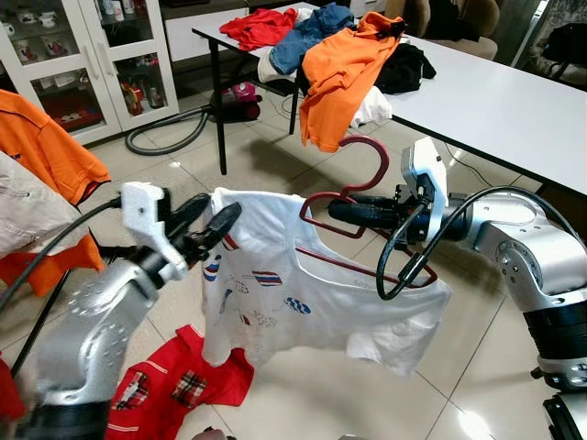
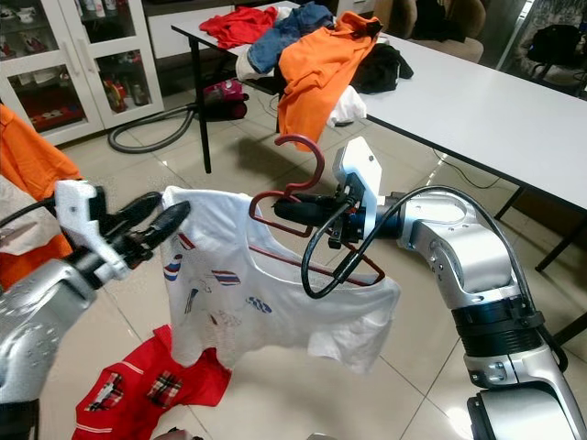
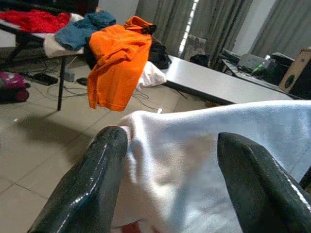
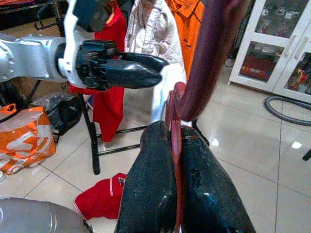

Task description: Hang hanger

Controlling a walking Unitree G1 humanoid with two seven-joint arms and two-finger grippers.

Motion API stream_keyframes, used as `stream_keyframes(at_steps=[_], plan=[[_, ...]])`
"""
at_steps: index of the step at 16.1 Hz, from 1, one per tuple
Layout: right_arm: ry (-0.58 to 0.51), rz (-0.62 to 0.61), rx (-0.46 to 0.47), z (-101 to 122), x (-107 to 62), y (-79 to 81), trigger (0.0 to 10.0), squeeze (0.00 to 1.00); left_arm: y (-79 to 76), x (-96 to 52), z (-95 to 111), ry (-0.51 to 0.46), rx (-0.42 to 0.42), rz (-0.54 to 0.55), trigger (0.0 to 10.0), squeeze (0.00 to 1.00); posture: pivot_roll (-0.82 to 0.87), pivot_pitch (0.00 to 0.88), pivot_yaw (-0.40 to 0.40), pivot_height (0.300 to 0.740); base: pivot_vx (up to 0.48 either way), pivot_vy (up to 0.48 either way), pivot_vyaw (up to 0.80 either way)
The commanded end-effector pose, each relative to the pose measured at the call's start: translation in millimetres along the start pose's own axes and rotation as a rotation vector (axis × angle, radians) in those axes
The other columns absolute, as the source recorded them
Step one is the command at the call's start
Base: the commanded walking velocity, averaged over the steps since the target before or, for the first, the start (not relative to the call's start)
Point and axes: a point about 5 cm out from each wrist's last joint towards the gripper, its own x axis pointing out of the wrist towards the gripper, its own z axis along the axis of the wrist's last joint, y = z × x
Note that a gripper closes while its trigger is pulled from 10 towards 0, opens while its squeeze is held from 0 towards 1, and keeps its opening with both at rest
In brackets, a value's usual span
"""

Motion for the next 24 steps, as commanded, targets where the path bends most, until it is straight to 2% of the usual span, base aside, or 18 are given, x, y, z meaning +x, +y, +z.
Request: stream_keyframes(at_steps=[1, 6, 7, 8, 9, 24], plan=[[-0.025, 0.026, -0.035, 11, 1.6, 2.7, 10.0, 0.00, -0.6, 6.5, 2, -0.009, 0.022, 0.010, 10.0, 0.00, -0.11, 0.000, -0.056, 0.740, 0.000, 0.000, 0.00], [-0.032, 0.036, -0.036, 15, -0.7, 4.3, 10.0, 0.00, 11.1, 3.9, 4, -0.013, 0.026, 0.048, 10.0, 0.00, -0.12, 0.000, -0.052, 0.740, 0.000, 0.000, 0.00], [-0.035, 0.036, -0.034, 15, -1.0, 4.5, 10.0, 0.00, 11.8, 2.7, 3, -0.013, 0.019, 0.048, 5.1, 0.00, -0.12, 0.000, -0.052, 0.740, 0.000, 0.000, 0.00], [-0.035, 0.036, -0.034, 15, -1.3, 4.6, 10.0, 0.00, 12.1, 2.1, 3, -0.014, 0.016, 0.049, 3.5, 0.00, -0.12, 0.000, -0.053, 0.740, 0.000, 0.000, 0.00], [-0.036, 0.036, -0.033, 15, -1.6, 4.6, 10.0, 0.00, 12.3, 1.5, 3, -0.015, 0.015, 0.050, 0.0, 0.00, -0.12, 0.000, -0.053, 0.740, 0.000, 0.000, 0.00], [-0.034, 0.027, -0.030, 14, -1.7, 4.7, 10.0, 0.00, 17.7, -4.6, 3, -0.020, -0.001, 0.078, 0.0, 0.00, -0.12, 0.000, -0.050, 0.740, 0.000, 0.000, 0.00]])
